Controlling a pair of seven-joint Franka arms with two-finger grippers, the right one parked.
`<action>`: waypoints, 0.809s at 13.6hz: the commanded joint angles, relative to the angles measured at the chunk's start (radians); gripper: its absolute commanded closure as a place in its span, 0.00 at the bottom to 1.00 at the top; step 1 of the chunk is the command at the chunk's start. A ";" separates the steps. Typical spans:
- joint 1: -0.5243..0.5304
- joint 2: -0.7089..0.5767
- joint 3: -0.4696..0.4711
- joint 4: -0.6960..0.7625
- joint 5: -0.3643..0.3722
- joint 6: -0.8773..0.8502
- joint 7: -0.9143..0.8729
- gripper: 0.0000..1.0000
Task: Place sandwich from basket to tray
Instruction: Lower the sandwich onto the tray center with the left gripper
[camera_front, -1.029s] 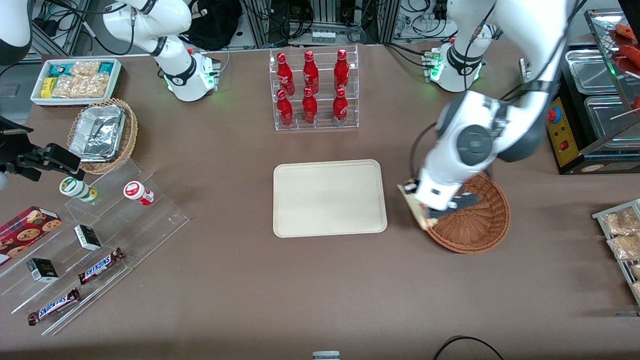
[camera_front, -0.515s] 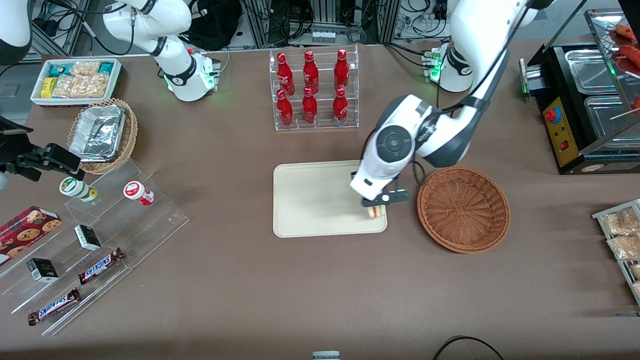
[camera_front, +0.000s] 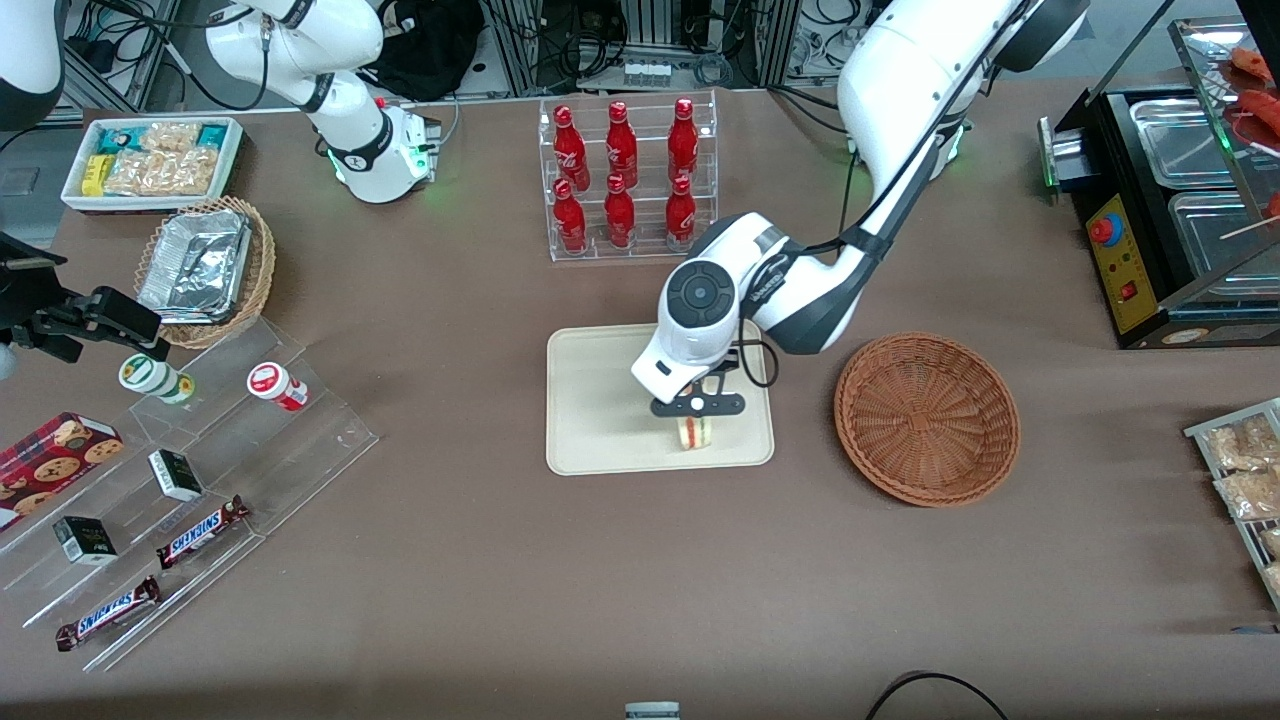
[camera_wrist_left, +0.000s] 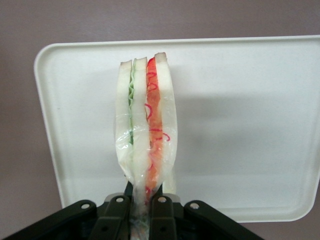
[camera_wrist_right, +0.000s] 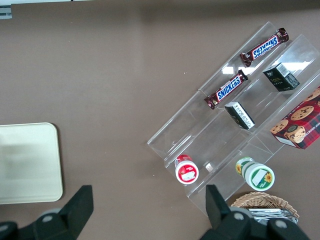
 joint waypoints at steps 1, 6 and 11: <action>-0.051 0.041 0.010 0.035 0.022 0.005 -0.039 0.86; -0.089 0.061 0.010 0.031 0.026 0.024 -0.041 0.86; -0.090 0.080 0.010 0.026 0.025 0.021 -0.041 0.68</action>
